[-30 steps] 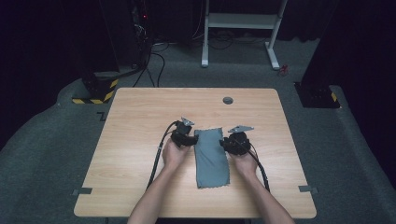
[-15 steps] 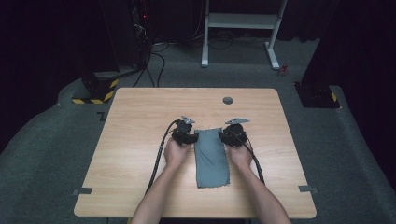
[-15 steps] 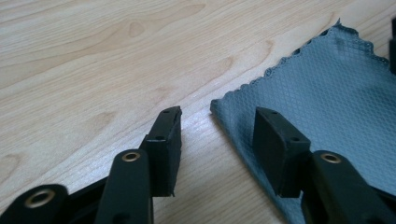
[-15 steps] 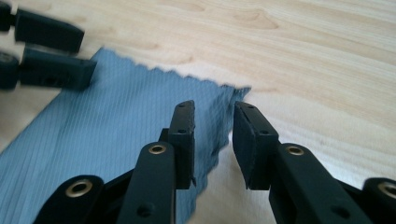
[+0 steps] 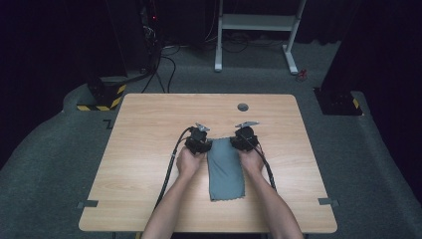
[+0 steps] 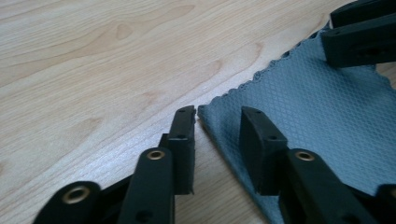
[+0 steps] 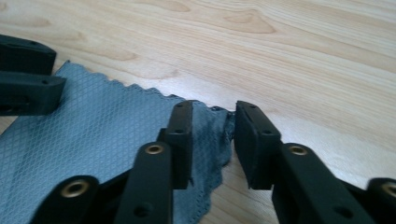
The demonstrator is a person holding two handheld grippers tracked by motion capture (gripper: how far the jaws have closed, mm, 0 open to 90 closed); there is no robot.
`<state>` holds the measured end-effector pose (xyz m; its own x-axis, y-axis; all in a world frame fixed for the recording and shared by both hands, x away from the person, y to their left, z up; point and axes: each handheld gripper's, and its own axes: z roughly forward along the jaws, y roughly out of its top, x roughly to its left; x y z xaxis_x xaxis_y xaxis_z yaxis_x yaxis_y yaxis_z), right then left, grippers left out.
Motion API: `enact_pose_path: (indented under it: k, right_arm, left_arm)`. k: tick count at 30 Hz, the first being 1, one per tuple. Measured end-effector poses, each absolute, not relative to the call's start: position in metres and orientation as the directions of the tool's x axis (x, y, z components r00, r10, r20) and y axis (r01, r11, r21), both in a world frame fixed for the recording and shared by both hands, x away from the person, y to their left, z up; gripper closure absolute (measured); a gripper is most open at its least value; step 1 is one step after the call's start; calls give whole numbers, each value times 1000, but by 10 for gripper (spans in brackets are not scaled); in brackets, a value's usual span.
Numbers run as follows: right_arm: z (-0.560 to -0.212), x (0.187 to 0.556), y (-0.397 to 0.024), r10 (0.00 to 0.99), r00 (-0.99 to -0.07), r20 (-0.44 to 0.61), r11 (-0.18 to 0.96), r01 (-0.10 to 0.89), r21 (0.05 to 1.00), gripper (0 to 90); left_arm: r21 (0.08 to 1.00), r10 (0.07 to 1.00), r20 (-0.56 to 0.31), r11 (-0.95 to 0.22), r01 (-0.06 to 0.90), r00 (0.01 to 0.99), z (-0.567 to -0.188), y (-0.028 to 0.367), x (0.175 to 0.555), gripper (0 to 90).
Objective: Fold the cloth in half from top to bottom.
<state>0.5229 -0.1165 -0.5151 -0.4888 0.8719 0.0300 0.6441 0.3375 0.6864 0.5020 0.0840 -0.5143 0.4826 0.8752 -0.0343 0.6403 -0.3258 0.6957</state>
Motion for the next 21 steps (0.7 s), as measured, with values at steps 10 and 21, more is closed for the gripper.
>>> enact_pose_path:
  k: [10,21]
  right_arm:
    - [-515,523,-116,849,-526,54,353,639,684,880]
    - [-501,515,-127,818,-570,71,365,610,703,892]
  left_arm:
    - [696,861,-99,-298,653,499,-515,84,504,876]
    - [699,847,-166,-261,666,505,-515,91,507,888]
